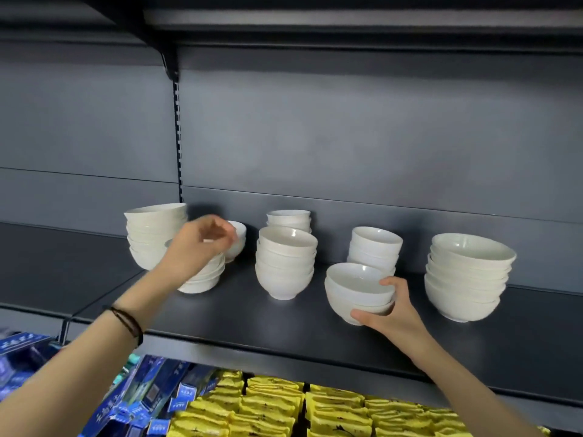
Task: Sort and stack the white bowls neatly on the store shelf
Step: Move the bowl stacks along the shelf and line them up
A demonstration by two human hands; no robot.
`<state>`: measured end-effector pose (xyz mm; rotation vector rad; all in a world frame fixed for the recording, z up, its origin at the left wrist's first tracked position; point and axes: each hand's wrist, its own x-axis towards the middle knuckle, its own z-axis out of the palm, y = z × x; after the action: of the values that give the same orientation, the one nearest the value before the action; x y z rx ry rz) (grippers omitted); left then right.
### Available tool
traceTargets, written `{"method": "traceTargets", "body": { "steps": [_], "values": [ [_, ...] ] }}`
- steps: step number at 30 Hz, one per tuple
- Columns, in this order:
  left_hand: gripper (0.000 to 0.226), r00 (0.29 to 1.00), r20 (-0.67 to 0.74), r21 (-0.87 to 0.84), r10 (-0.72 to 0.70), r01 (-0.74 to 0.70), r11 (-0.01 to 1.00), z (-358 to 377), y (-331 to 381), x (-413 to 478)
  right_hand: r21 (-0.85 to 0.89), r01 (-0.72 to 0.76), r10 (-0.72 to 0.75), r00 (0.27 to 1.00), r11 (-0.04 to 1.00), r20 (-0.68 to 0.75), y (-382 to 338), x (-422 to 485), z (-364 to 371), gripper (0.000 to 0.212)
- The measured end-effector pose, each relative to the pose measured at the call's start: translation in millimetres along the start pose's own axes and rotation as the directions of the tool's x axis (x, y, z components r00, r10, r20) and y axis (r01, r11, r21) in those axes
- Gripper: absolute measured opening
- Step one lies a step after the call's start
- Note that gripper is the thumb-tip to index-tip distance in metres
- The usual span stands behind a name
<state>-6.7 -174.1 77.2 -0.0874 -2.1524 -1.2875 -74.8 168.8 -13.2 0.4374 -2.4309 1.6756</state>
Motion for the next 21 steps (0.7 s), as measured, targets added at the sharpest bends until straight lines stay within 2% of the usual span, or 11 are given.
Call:
{"method": "traceTargets", "body": {
  "steps": [3,6,8,11,14,15,17,19,21],
  "values": [
    [0.02,0.997,-0.054,0.094,-0.061,0.066,0.993,-7,-5,39,-0.037,0.008,-0.007,1.0,0.999,0.012,0,11,2,0.07],
    [0.04,0.982,-0.028,0.231,-0.187,0.189,0.955,-4,-19,75,-0.039,0.023,-0.02,0.998,0.999,0.068,2,21,1,0.074],
    [0.05,0.97,0.012,0.249,-0.241,0.23,0.941,-1,-30,92,-0.068,0.043,-0.036,0.994,0.997,0.101,2,25,-2,0.081],
    [0.062,0.948,0.045,0.313,-0.315,0.286,0.906,1,-53,112,-0.21,0.105,-0.081,0.99,0.972,0.118,0,27,-7,0.086],
    [0.075,0.916,0.094,0.382,-0.39,0.329,0.864,-2,-68,120,-0.398,0.238,-0.203,0.971,0.886,0.128,-10,28,-18,0.086],
    [0.077,0.913,0.103,0.394,-0.396,0.328,0.859,-4,-72,121,-0.431,0.295,-0.26,0.956,0.853,0.138,-19,30,-22,0.083],
    [0.065,0.926,0.108,0.407,-0.361,0.291,0.866,-7,-77,122,-0.386,0.384,-0.344,0.923,0.839,0.171,-44,38,-25,0.069],
    [0.05,0.945,0.116,0.461,-0.306,0.222,0.859,-11,-77,123,-0.297,0.441,-0.382,0.893,0.847,0.236,-73,56,-17,0.043],
    [0.048,0.958,0.132,0.54,-0.254,0.146,0.829,-15,-74,126,-0.303,0.502,-0.413,0.855,0.81,0.314,-101,82,4,0.025]
  ]
}}
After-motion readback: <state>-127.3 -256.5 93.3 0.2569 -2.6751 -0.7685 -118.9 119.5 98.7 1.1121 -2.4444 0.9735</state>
